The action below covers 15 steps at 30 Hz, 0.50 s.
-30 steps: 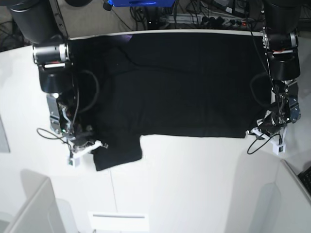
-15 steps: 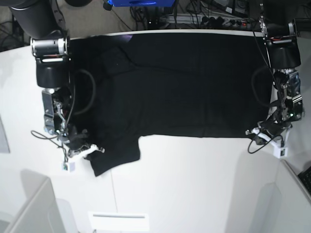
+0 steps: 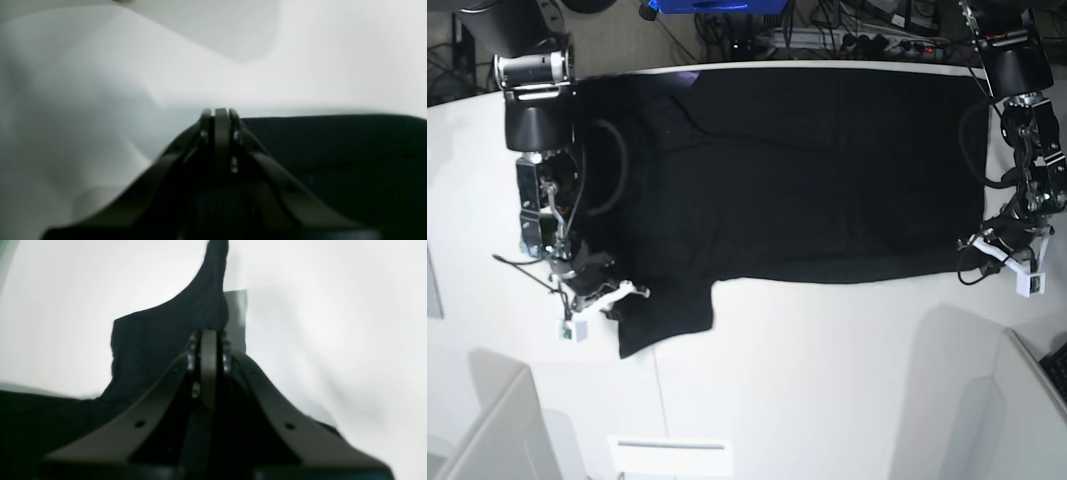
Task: Fold the T-shirt properly
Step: 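Grasp the hem corners and fold the hem toward the collar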
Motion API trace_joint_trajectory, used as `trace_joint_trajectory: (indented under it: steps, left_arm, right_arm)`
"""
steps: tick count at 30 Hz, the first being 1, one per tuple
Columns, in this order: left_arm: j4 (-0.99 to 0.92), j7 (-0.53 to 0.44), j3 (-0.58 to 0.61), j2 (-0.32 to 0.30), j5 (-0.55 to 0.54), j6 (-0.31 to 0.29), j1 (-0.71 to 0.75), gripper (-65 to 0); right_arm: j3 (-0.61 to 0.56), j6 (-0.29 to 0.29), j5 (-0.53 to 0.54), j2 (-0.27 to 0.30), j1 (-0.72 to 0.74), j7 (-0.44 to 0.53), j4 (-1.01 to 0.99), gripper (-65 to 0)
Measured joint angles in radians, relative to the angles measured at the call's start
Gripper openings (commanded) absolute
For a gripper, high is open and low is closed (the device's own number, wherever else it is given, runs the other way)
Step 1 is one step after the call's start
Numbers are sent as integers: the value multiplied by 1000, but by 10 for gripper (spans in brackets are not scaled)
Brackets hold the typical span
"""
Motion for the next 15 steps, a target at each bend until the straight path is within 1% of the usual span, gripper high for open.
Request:
trace_joint_trajectory:
  steps: [2,5,8,15]
  left_arm:
    - [24,39,-25,7,0,-7,11,-650]
    - [65,57,-58,2,0,-3,20,-650]
    - [108,60,-68,1,0,-4,42,-650]
    - [168,67,-68,2,-1,-4,93,-650]
  right_arm:
    - [59,4,1,-7,-11,-56,32,-650]
    - [130,2,-5,-1,-24,-106,89,-650]
    - [156,0,-5,0,-43,-143,141,-650]
    - [235,0,-5,-4,-136,-225,250,-650]
